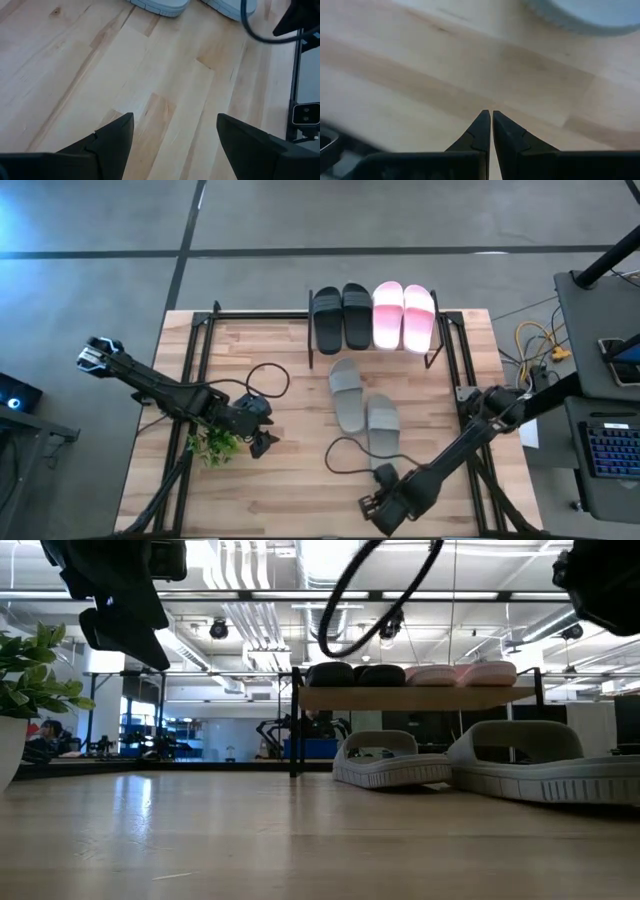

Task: Pick and place slides into the shelf
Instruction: Move the left gray slide to the top right of the table

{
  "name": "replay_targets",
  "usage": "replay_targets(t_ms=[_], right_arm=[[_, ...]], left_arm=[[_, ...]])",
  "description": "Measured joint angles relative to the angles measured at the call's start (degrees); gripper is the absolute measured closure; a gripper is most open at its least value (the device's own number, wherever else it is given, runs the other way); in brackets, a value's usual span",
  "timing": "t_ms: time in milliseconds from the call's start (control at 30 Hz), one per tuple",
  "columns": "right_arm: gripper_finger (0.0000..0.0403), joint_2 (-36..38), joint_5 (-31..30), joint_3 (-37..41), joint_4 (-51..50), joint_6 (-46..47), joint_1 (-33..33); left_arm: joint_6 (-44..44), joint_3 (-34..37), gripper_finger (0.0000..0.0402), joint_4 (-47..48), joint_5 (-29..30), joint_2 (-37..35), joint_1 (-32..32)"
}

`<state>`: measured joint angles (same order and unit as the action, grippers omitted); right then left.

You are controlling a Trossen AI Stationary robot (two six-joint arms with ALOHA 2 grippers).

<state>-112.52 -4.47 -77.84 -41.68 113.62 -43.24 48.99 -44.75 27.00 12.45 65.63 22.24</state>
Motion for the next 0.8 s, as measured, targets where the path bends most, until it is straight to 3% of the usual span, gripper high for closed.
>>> replay_targets(t_ms=[167,333,800], right_arm=[[0.039,-2.0,-1.24,-2.12,-6.85,1.85,0.01],[0.039,0.0,-4.05,0.77,-11.18,3.22,1.4],[0.039,7.73,-8.22,16.11,-9.67,-6.5,16.07]], left_arm=[[-0.07,0.0,0.0132,0.04,-0.17,0.0,0.0],[-0.13,0.0,0.0132,0.03,-0.2,0.0,0.0],[-0.22,0.04,0.0132,0.05,-0.26,0.0,0.02]])
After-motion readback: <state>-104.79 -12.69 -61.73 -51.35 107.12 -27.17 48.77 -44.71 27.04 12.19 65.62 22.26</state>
